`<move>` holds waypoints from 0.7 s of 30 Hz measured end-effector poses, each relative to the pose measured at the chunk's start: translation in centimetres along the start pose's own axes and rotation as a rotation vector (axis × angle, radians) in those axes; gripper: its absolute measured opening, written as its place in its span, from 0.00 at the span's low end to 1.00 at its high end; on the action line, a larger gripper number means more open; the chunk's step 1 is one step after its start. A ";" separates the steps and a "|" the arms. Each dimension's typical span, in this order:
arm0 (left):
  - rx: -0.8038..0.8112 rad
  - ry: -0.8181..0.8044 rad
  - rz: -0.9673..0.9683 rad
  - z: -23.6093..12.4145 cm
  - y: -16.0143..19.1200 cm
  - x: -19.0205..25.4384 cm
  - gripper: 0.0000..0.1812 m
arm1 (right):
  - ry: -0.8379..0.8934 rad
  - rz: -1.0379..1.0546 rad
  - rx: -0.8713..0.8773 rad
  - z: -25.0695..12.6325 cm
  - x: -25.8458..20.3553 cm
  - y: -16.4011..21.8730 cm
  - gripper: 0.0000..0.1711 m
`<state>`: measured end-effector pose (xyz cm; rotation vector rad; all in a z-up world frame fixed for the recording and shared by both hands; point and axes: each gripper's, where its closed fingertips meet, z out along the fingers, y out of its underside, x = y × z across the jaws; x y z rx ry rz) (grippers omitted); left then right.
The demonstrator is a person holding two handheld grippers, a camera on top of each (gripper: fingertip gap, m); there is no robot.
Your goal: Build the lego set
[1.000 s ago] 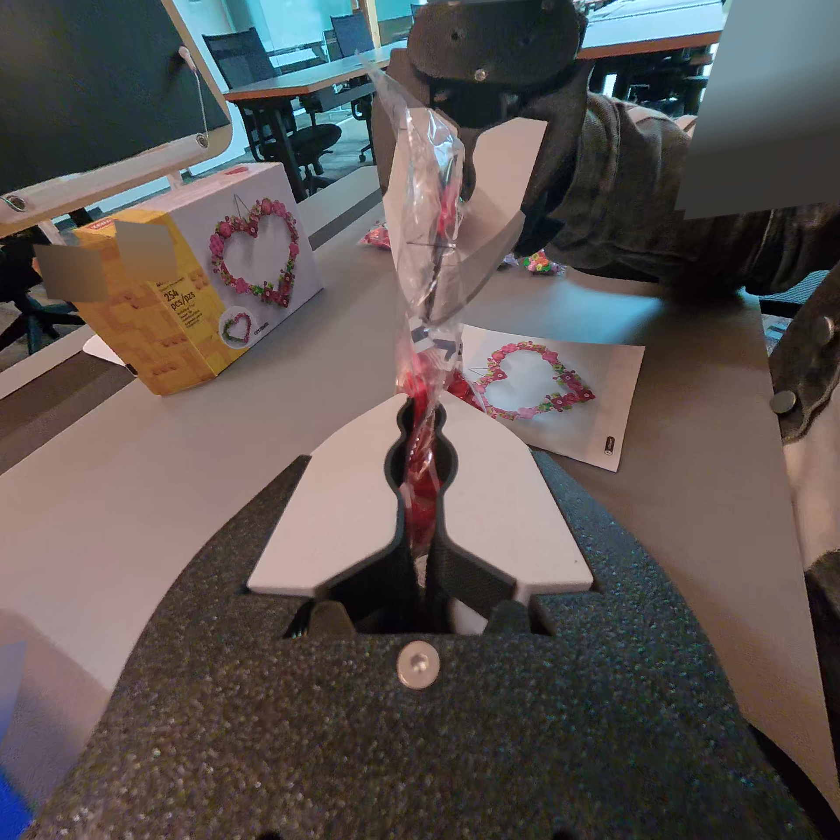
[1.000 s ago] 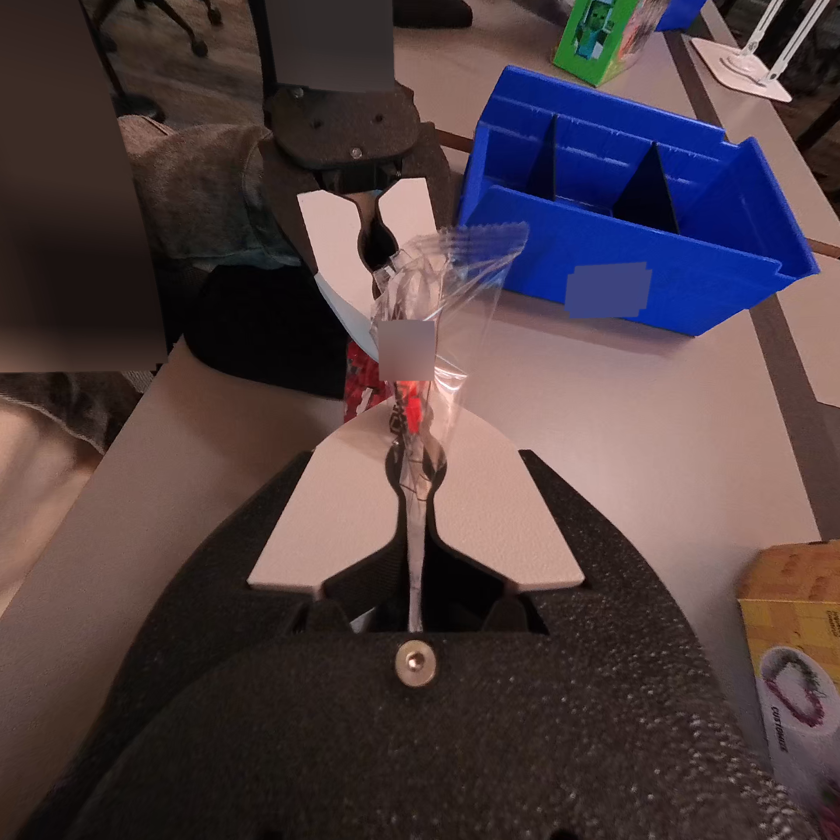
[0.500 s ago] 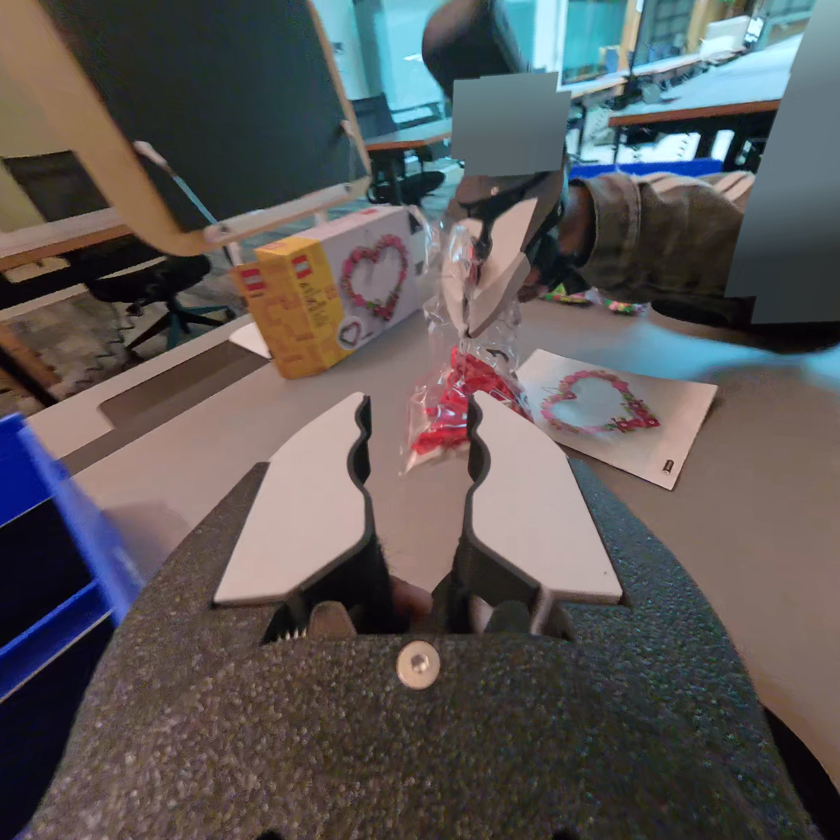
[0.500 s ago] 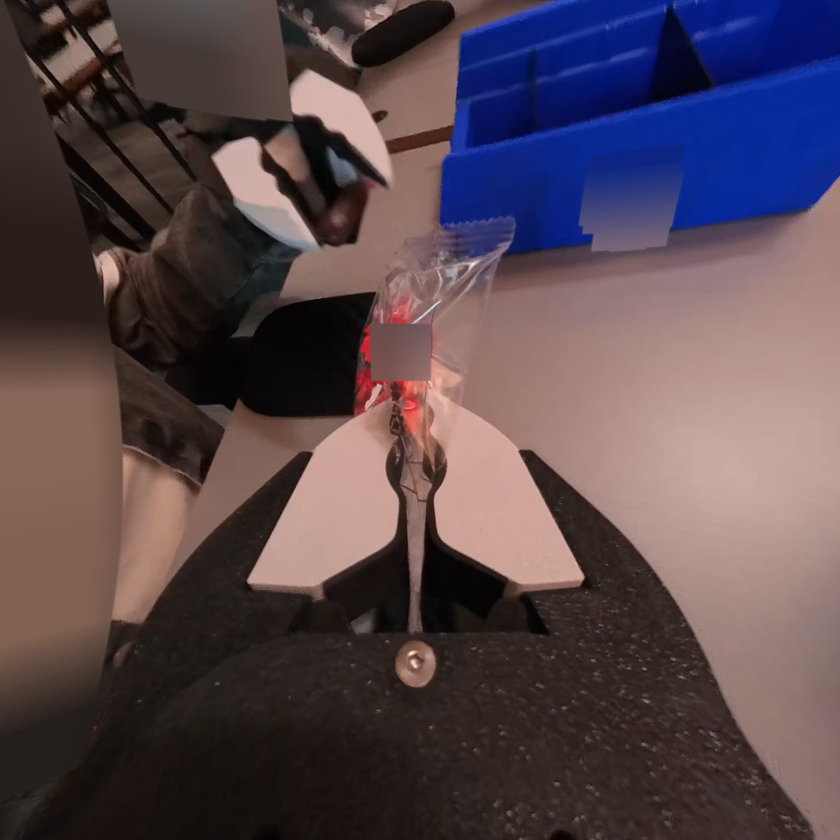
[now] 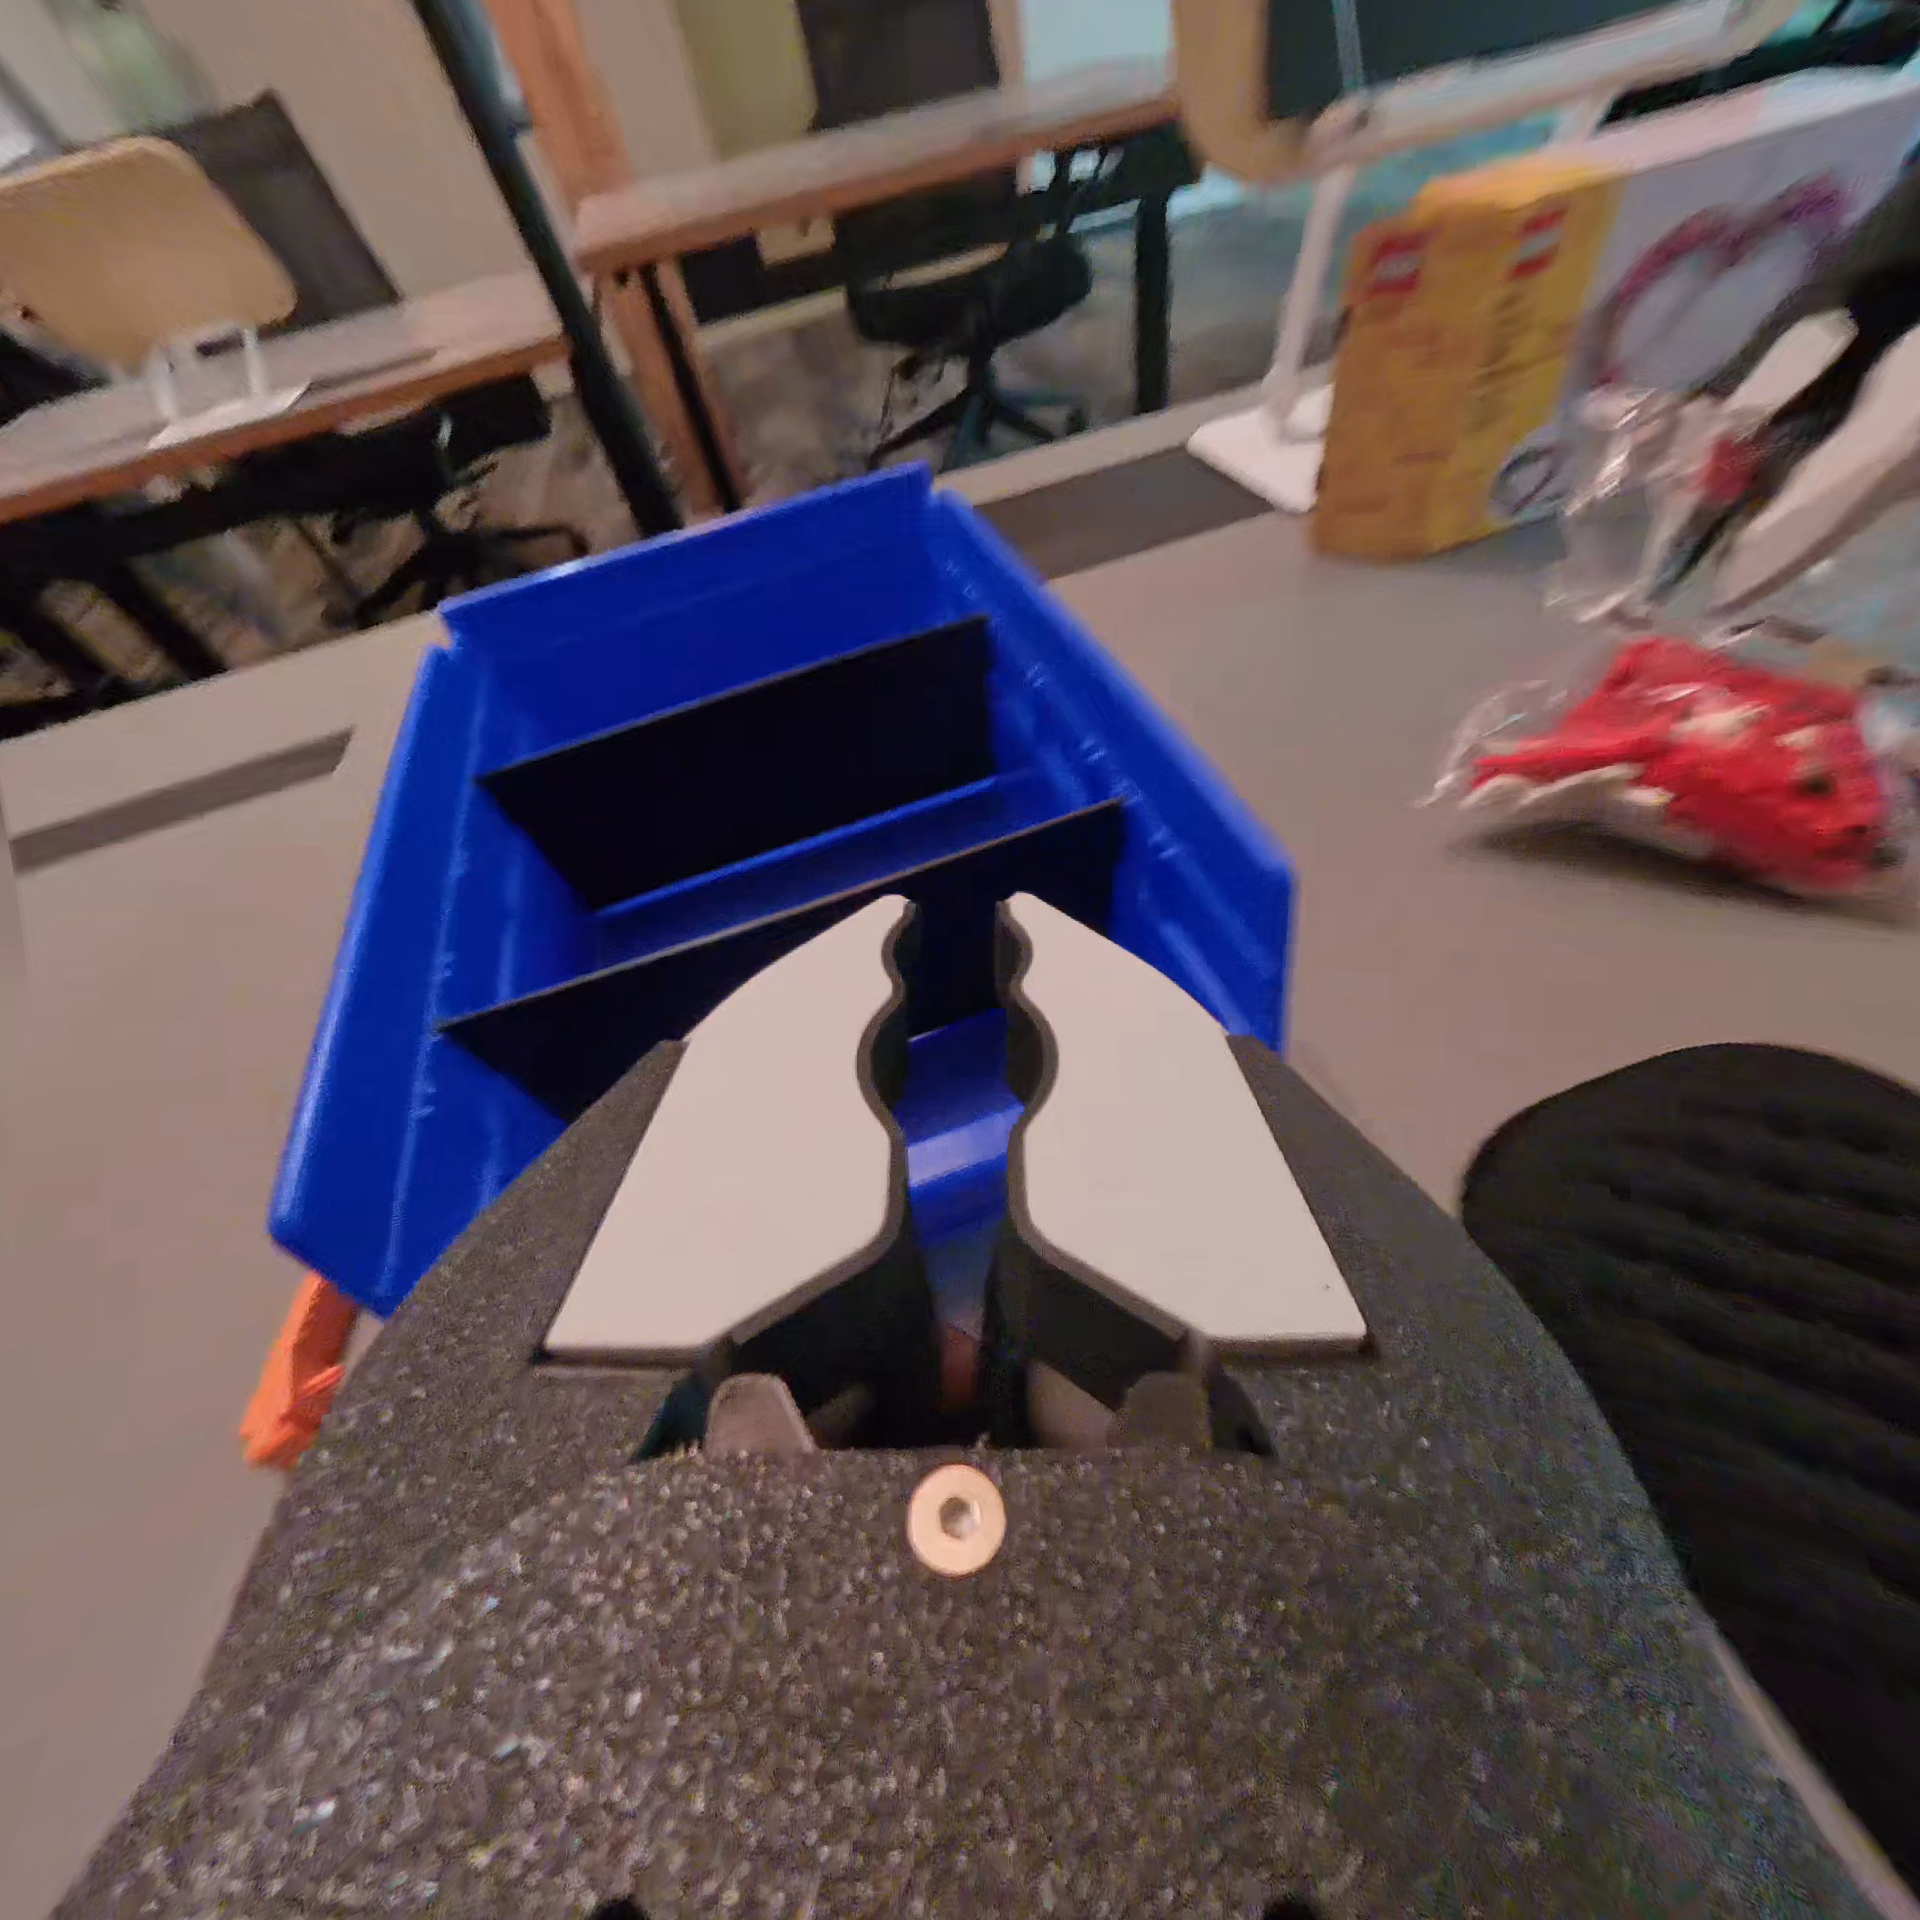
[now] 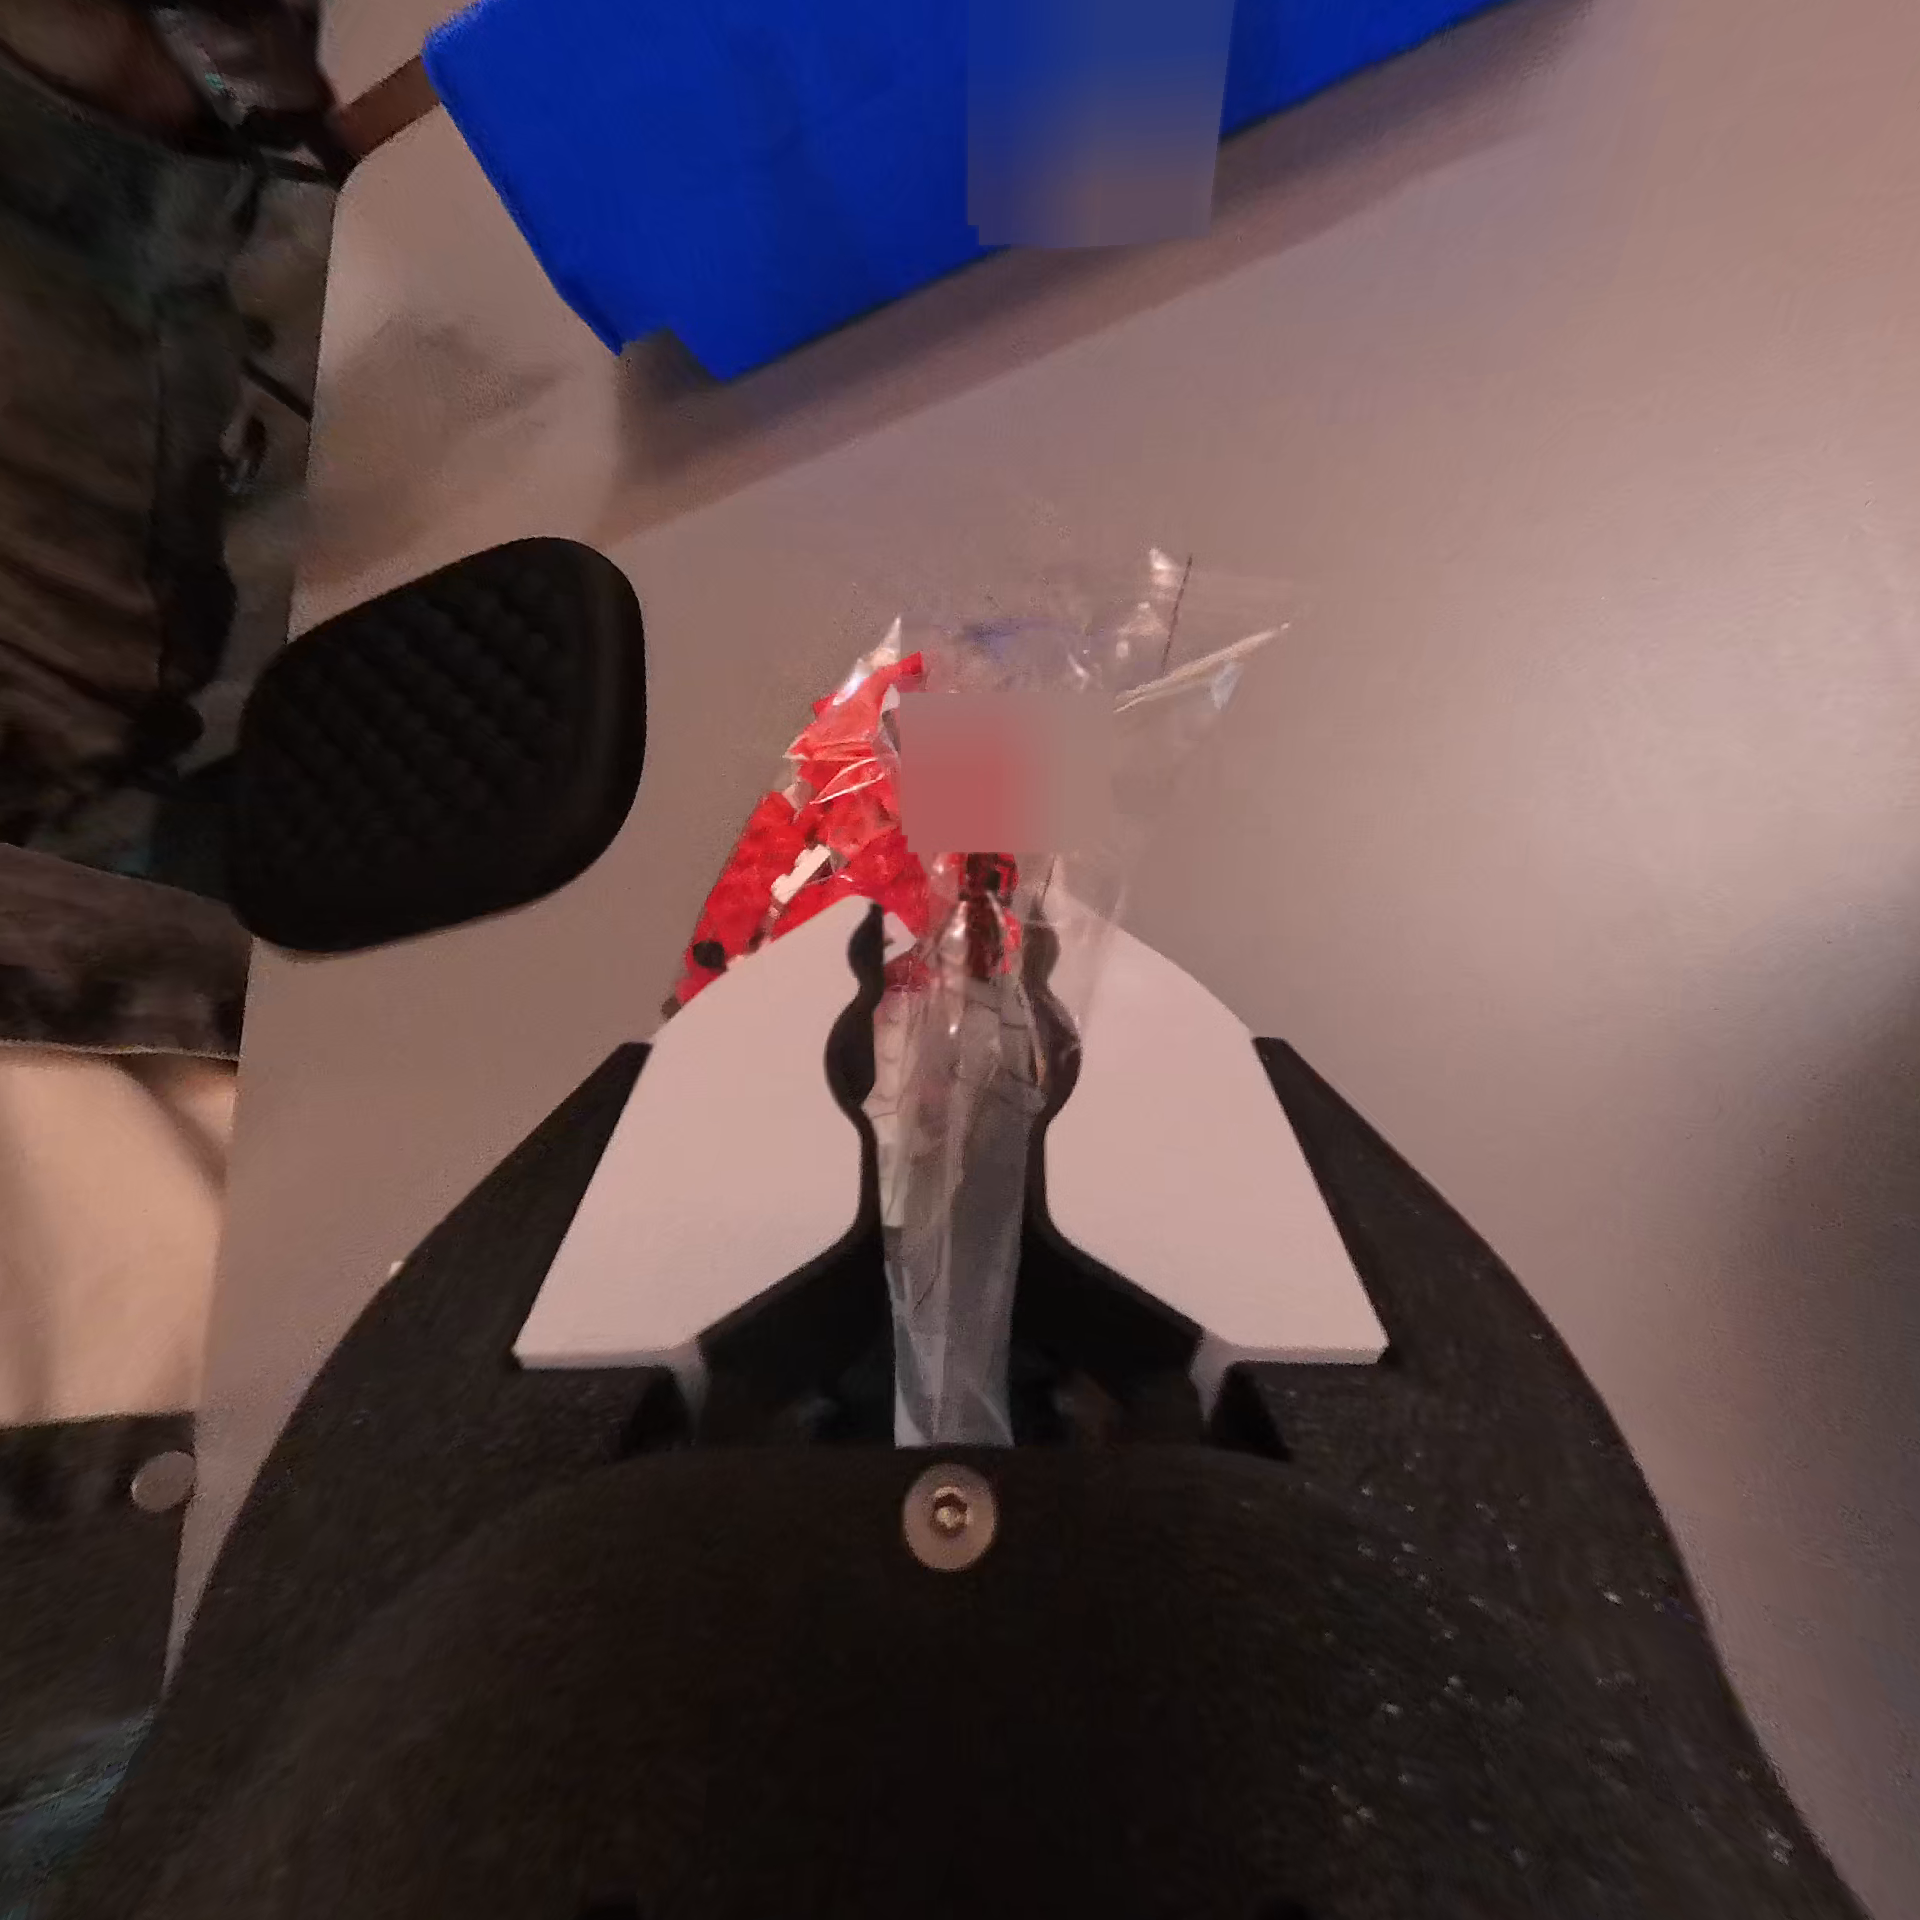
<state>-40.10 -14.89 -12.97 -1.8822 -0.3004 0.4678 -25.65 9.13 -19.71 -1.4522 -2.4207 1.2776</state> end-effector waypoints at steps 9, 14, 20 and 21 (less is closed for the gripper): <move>-0.274 -0.060 0.079 3.3 5.6 -3.0 0.21 | 0.265 -0.235 -0.016 -1.7 -0.6 -7.0 0.50; -0.283 -0.055 0.068 4.1 6.4 -3.3 0.17 | 0.251 -0.430 -0.026 1.3 -5.3 -15.0 0.54; -0.259 -0.103 0.029 4.2 6.9 -4.2 0.12 | 0.091 -0.489 -0.221 11.4 -8.5 -21.1 0.43; -0.248 -0.125 0.027 4.0 6.7 -4.7 0.12 | 0.102 -0.497 -0.283 13.2 -8.0 -21.4 0.43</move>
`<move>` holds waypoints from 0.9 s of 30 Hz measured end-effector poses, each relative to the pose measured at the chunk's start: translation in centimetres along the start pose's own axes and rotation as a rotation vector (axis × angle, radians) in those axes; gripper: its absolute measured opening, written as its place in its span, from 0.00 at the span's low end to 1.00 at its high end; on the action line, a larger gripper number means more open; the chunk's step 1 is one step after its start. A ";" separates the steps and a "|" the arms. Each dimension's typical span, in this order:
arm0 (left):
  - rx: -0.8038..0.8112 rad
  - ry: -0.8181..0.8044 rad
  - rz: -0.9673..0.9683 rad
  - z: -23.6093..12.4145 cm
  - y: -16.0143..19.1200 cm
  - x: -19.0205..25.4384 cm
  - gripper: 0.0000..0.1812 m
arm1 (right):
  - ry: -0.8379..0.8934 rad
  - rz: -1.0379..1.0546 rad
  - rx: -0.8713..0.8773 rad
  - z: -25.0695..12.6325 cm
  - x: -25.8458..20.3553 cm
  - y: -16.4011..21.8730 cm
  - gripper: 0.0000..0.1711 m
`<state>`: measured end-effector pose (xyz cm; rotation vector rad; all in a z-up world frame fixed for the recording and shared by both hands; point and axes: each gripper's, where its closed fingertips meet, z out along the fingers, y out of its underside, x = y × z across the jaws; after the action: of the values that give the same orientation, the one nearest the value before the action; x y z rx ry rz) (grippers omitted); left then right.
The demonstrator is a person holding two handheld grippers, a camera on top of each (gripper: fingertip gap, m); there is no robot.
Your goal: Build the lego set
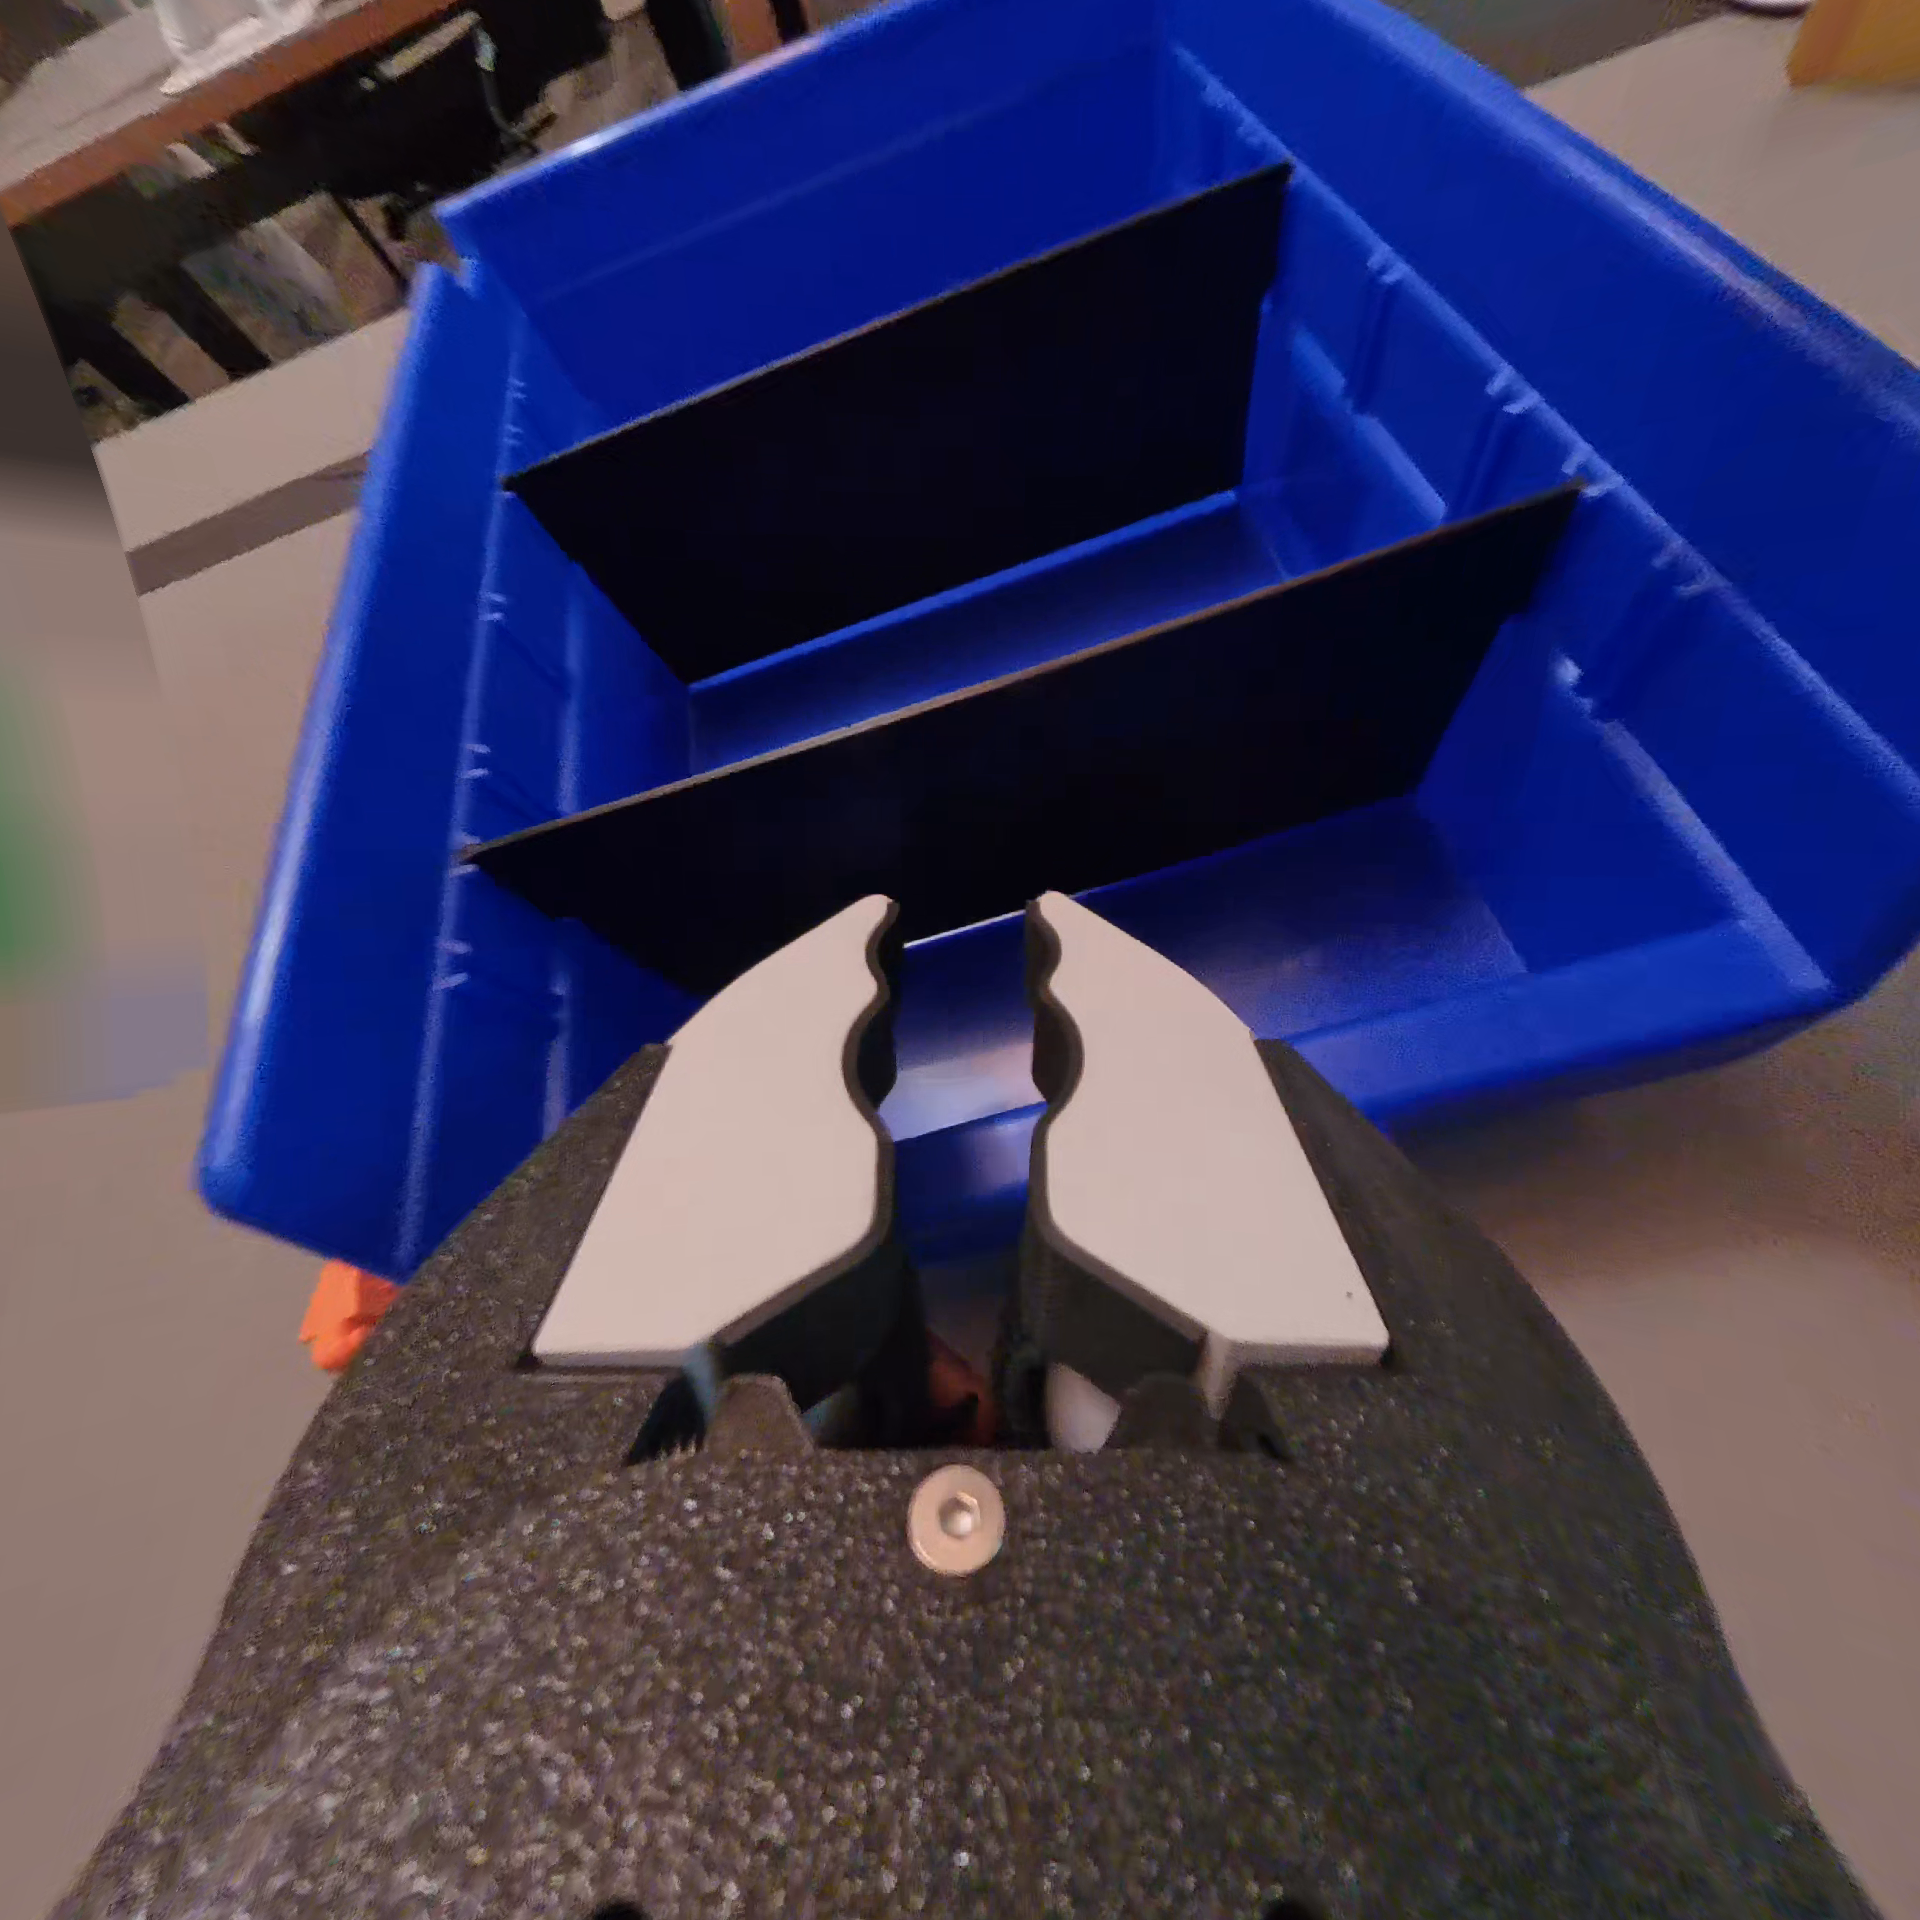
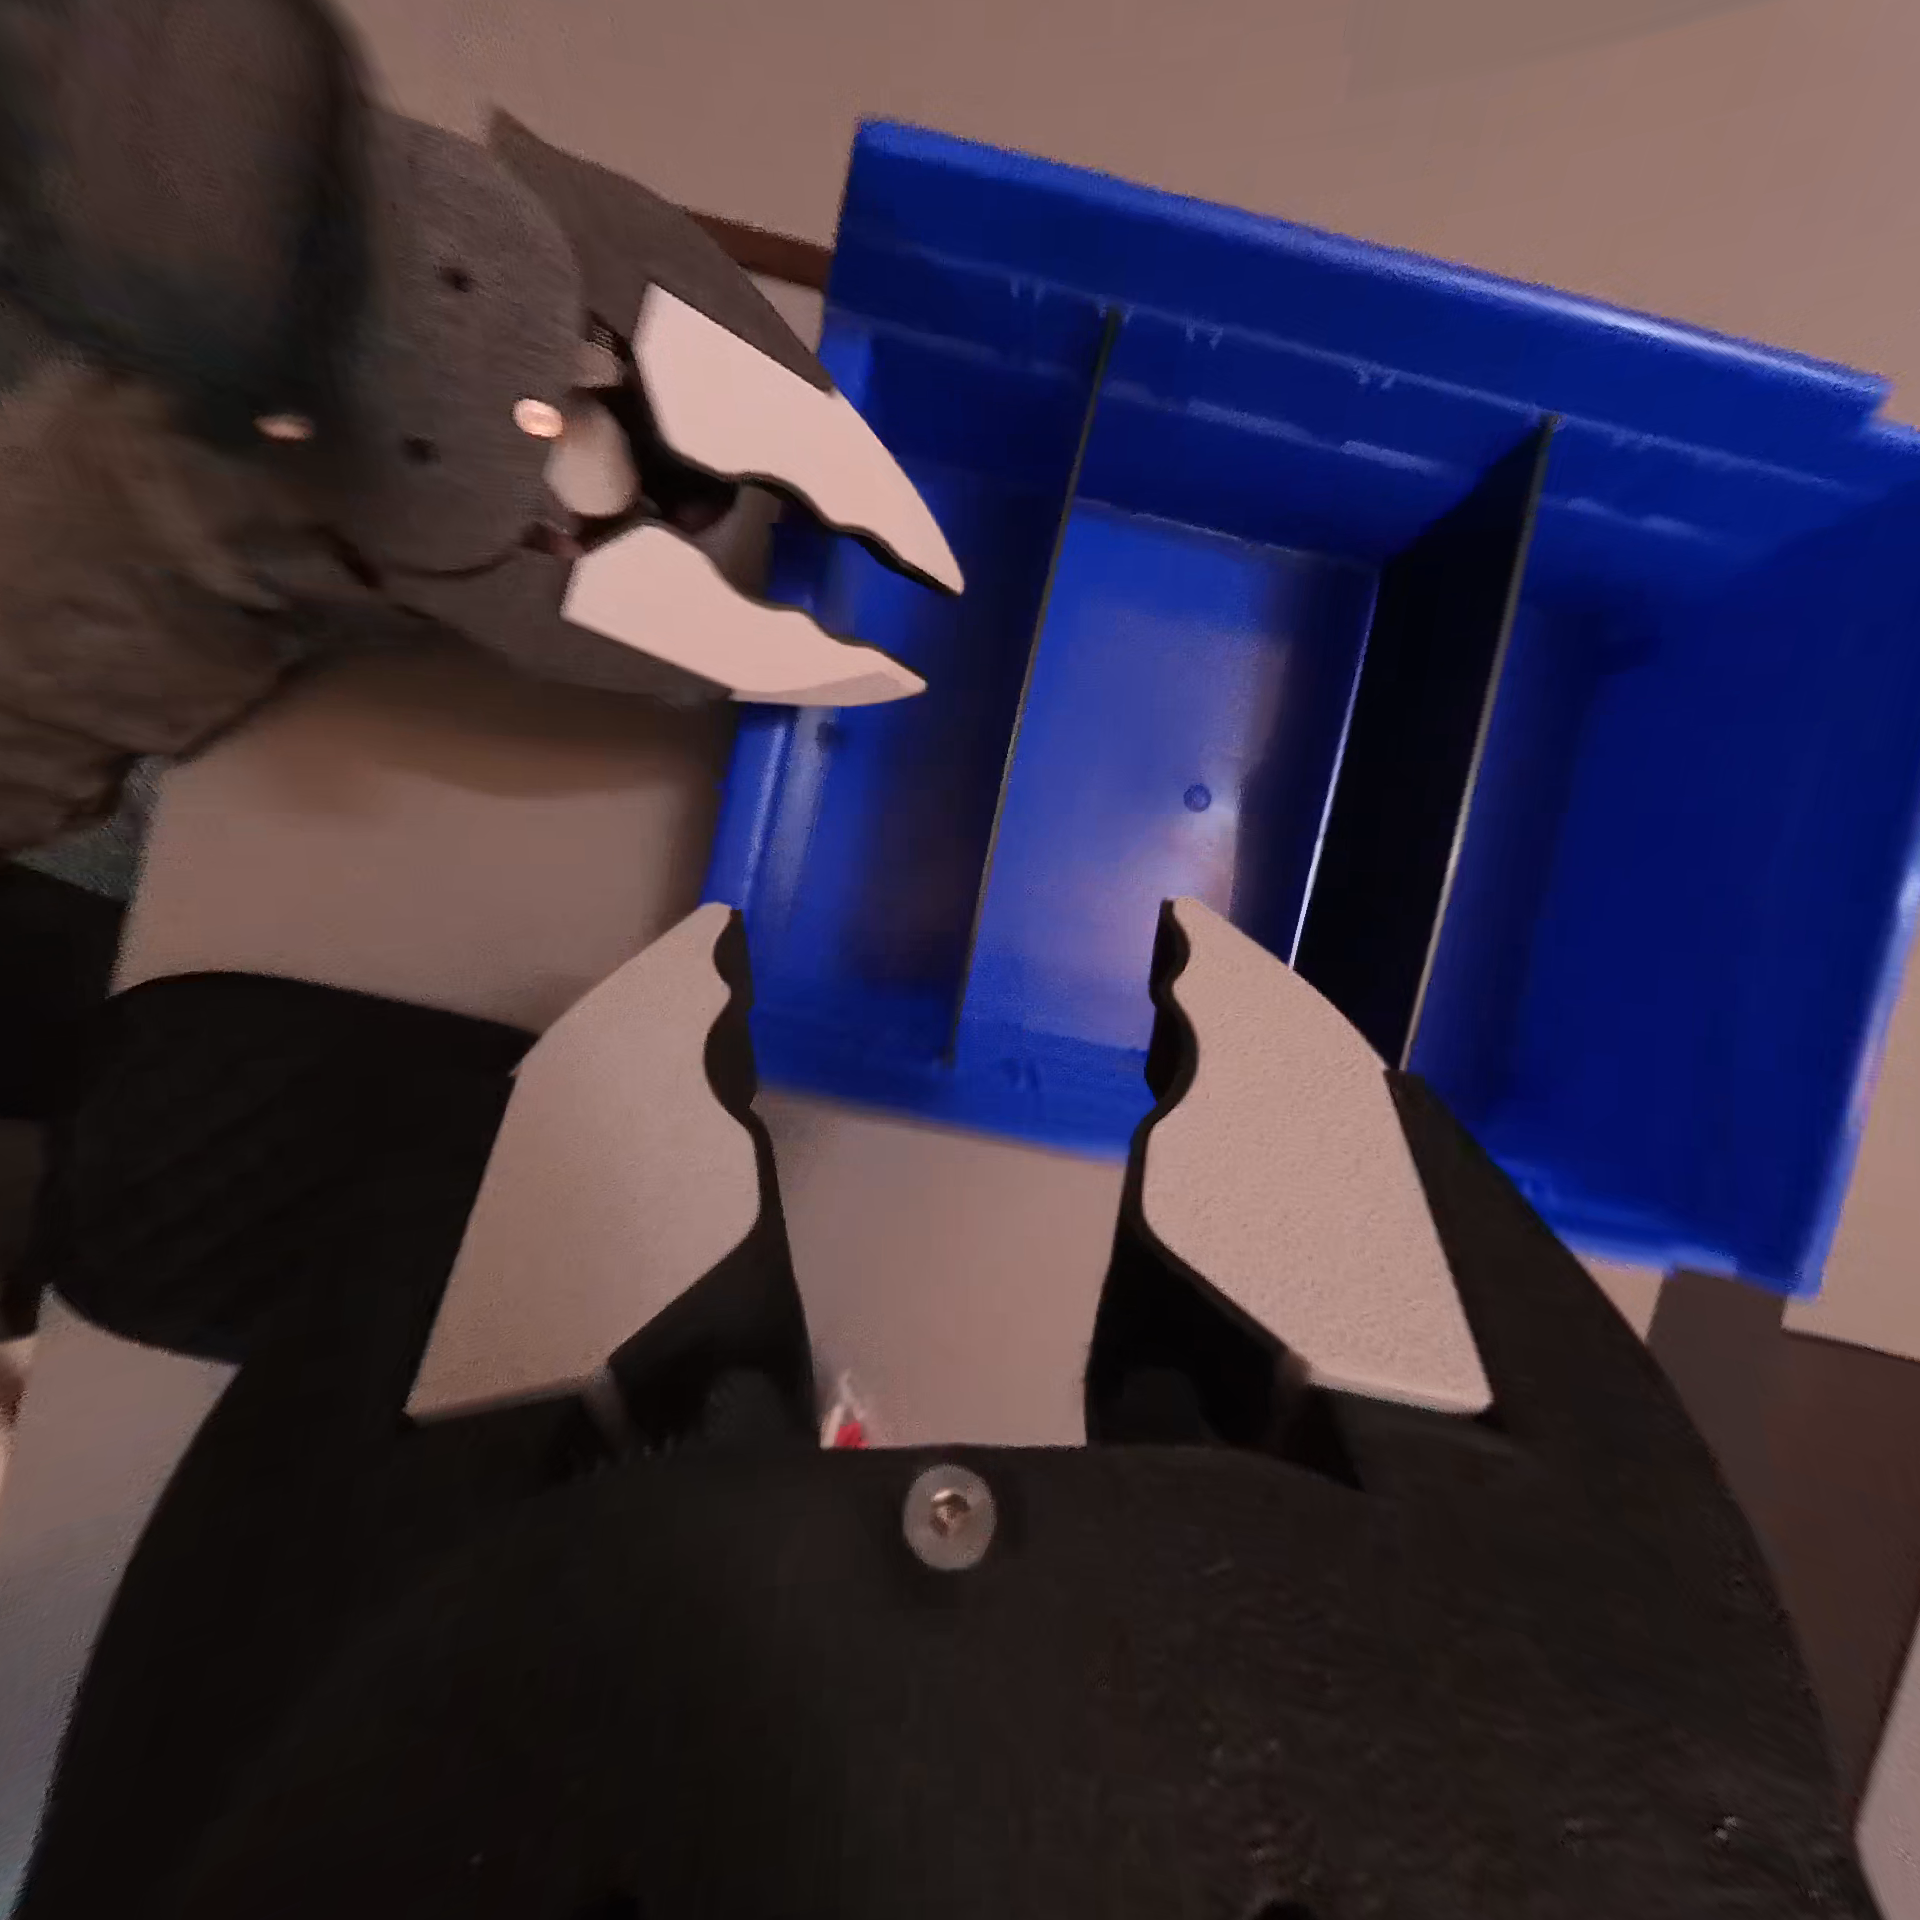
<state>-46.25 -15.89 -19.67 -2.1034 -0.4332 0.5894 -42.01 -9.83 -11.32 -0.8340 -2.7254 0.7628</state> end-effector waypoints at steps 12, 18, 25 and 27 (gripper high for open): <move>0.022 0.018 -0.067 0.7 0.7 -1.4 0.07 | -0.061 -0.025 -0.302 12.5 2.1 -1.2 0.11; 0.029 0.027 -0.088 0.7 0.7 -1.4 0.05 | -0.022 -0.046 -0.256 12.7 2.1 -1.3 0.03; -0.110 0.091 -0.078 0.6 2.0 -0.8 0.02 | 0.078 -0.158 -0.156 12.3 1.6 -2.1 0.02; -0.125 0.141 -0.094 0.7 2.1 -0.6 0.00 | 0.089 -0.207 -0.157 12.1 1.4 -2.4 0.02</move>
<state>-46.91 -16.89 -21.62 -2.2130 -0.4964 0.3642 -48.18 -15.82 -20.30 -0.5857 -2.7616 0.4644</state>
